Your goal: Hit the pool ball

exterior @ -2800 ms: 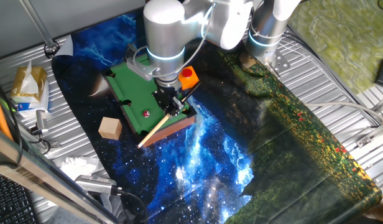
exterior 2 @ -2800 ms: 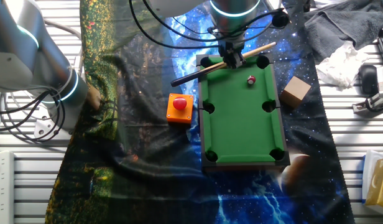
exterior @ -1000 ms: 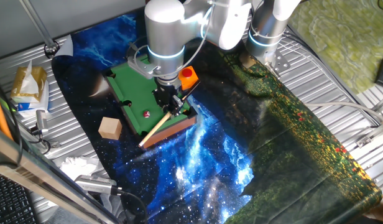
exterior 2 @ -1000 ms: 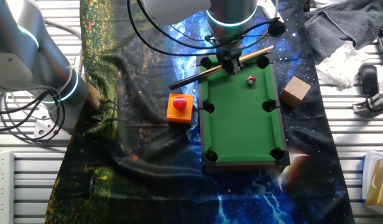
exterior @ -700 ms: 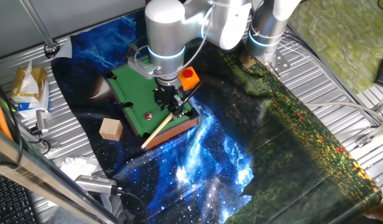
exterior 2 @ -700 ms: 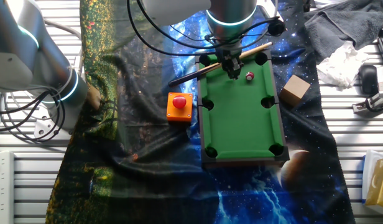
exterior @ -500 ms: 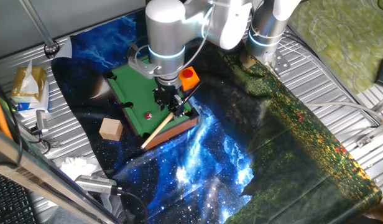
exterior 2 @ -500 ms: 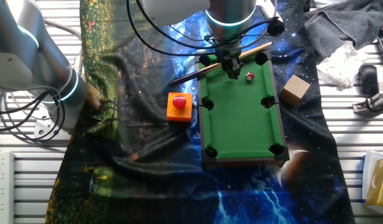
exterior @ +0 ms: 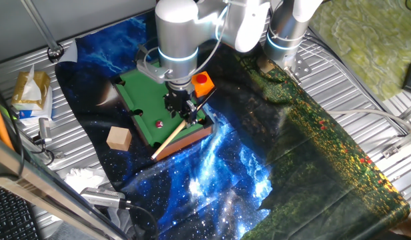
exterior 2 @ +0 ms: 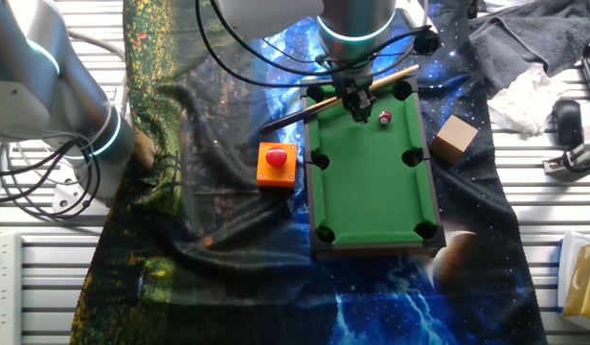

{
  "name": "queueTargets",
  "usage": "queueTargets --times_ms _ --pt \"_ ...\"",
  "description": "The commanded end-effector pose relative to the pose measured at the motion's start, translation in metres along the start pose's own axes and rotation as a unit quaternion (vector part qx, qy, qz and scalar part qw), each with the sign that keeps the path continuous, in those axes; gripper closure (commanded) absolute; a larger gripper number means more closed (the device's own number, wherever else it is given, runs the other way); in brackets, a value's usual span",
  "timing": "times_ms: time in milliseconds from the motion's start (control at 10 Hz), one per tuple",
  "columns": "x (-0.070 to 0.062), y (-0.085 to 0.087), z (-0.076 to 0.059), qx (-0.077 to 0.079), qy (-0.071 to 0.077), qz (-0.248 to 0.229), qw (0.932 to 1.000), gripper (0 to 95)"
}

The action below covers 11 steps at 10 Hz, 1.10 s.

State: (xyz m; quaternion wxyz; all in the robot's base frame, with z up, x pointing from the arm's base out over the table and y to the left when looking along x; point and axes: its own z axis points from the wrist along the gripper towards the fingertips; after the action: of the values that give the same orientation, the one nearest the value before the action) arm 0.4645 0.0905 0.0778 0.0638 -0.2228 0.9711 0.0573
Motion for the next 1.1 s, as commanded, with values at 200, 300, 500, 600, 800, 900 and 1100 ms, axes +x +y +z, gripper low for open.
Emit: queueTargets --times_ms 200,300,500,600,800,900,1100 --pt "0.002 -0.003 -0.015 -0.003 0.000 -0.003 1.0000 38.0" --pt "0.001 -0.002 -0.020 -0.004 0.000 -0.002 1.0000 38.0" --pt "0.000 0.001 -0.035 -0.003 0.002 0.005 1.0000 38.0" --pt "0.000 0.002 -0.040 -0.003 0.002 0.006 1.0000 57.0" --pt "-0.001 0.005 -0.050 0.003 0.004 0.004 1.0000 95.0" --pt "0.000 0.006 -0.055 0.001 0.003 0.002 1.0000 95.0" --pt "-0.001 0.009 -0.063 0.003 0.010 0.010 0.9999 95.0"
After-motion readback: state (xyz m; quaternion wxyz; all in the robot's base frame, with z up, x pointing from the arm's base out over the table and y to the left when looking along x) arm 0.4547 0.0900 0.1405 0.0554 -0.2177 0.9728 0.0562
